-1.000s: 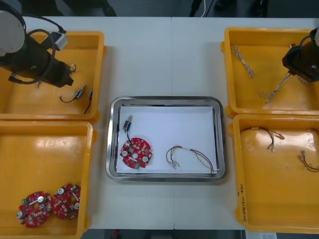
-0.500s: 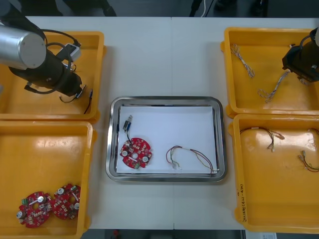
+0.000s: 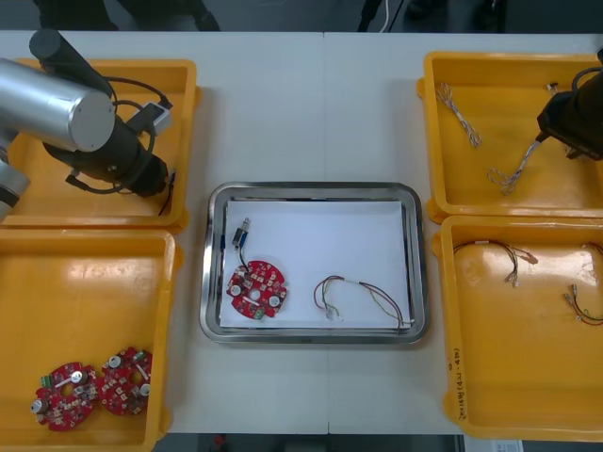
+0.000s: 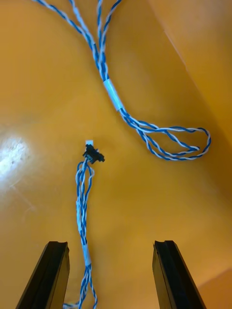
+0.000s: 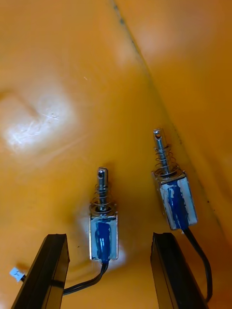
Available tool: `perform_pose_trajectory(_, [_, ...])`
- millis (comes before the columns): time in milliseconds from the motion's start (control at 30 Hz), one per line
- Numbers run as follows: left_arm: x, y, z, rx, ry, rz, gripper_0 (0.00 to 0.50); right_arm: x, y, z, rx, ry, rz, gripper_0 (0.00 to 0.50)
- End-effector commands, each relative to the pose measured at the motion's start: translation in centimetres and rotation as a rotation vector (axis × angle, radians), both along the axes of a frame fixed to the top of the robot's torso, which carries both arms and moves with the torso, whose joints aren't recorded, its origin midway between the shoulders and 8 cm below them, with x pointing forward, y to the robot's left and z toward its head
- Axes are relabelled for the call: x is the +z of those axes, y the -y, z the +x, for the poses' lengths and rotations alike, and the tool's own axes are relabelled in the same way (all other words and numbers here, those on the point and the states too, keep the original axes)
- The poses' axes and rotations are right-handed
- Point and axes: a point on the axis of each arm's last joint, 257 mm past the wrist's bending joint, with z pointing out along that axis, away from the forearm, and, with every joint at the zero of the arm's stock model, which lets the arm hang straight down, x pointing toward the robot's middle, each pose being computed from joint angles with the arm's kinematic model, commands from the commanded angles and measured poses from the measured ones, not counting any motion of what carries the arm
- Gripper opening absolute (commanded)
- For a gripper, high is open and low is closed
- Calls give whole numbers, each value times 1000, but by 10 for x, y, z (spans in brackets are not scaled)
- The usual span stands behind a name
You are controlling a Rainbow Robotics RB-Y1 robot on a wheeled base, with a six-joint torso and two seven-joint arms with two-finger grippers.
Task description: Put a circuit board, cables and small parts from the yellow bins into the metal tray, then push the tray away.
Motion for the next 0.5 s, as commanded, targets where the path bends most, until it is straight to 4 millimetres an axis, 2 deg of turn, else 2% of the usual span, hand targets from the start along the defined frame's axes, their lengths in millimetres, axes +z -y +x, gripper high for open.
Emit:
perform_pose_trajectory(33, [24,-7,19,-54,65,73,500,32,-13,7,72,65,-39,500])
perform_pose_trajectory(233, [20,-7,19,-55,64,73,500,14,-18,-3,157,52,-90,500])
perform_pose_trajectory(267, [20,-7,19,-55,64,73,440,13,-18,-4,160,51,-91,500])
perform_pose_trajectory(300, [20,-7,19,-55,64,73,165,10,-19,-4,164,53,-93,500])
perform_pose_trajectory(333, [20,-7,19,-55,62,74,20,8,-20,-5,168,52,-93,500])
perform_pose_trajectory(367, [20,-7,19,-55,64,71,0,5,-22,-4,175,54,-92,500])
perform_pose_trajectory(500, [20,-6,19,-57,63,69,0,-11,-22,-7,185,44,-96,500])
